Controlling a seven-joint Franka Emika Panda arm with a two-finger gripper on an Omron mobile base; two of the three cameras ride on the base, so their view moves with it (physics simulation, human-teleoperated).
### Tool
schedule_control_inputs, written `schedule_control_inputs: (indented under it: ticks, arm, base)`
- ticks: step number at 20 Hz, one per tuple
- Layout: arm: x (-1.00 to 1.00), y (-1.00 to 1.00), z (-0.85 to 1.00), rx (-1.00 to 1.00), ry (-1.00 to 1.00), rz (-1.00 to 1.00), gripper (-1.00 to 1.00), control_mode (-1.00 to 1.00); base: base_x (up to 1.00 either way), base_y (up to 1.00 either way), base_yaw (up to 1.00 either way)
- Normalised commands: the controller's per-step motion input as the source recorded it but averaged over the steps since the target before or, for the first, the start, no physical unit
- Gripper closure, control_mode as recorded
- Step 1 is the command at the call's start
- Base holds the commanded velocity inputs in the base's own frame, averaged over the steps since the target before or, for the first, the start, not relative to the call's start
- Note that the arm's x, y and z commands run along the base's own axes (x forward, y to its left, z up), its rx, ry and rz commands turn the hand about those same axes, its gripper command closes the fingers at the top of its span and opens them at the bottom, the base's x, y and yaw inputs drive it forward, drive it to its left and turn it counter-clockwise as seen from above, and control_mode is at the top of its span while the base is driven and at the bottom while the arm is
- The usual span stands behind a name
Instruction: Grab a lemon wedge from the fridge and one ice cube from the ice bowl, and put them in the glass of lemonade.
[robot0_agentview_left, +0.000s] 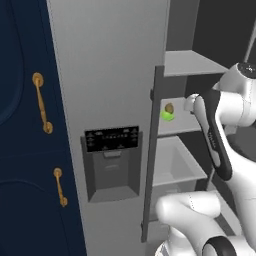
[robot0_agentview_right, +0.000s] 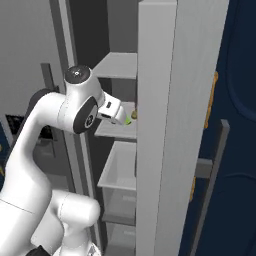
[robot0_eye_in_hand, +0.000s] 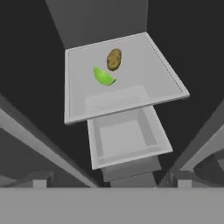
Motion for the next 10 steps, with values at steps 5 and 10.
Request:
schedule_control_inputs:
  ticks: [5, 10]
  arm:
    - [0.0, 0.0, 0.0, 0.0, 0.0, 0.0, -1.0, 1.0]
    - [-0.31, -0.22, -0.53, 0.04, 0.01, 0.02, -1.0, -1.0]
  base:
    - [0.81, -0.02, 0.0]
    - [0.0, -0.01, 0.0]
